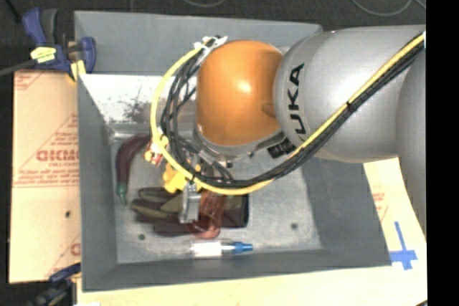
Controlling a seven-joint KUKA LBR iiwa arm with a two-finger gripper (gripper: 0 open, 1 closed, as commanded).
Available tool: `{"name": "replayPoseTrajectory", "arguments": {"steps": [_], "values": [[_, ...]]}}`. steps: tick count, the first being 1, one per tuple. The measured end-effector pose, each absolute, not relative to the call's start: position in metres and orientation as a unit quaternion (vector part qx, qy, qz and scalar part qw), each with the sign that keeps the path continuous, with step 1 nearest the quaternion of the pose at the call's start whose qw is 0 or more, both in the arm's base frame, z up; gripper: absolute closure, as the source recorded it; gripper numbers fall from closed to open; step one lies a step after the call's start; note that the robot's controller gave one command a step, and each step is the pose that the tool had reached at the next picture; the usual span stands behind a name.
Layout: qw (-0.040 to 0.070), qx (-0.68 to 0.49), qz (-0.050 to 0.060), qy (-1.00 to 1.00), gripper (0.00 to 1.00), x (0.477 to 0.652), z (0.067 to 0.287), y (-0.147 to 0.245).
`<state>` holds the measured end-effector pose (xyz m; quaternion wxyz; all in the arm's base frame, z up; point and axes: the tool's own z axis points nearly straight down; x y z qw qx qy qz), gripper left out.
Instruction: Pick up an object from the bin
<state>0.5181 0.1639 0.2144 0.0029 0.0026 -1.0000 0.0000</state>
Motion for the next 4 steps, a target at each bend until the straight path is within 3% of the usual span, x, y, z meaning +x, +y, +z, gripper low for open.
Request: {"name": "replayPoseTrajectory", "arguments": {"steps": [1,2,3,4], "values": [[-0.001,0.001,-0.001,-1.000,0.00,0.520,0.219,0.163],[-0.004,-0.030,-0.002,-1.000,0.00,0.524,0.200,0.164],[-0.001,-0.056,-0.001,-0.998,0.00,0.517,0.154,0.163],[-0.004,0.091,-0.001,-0.996,0.00,0.517,0.112,0.162]]}}
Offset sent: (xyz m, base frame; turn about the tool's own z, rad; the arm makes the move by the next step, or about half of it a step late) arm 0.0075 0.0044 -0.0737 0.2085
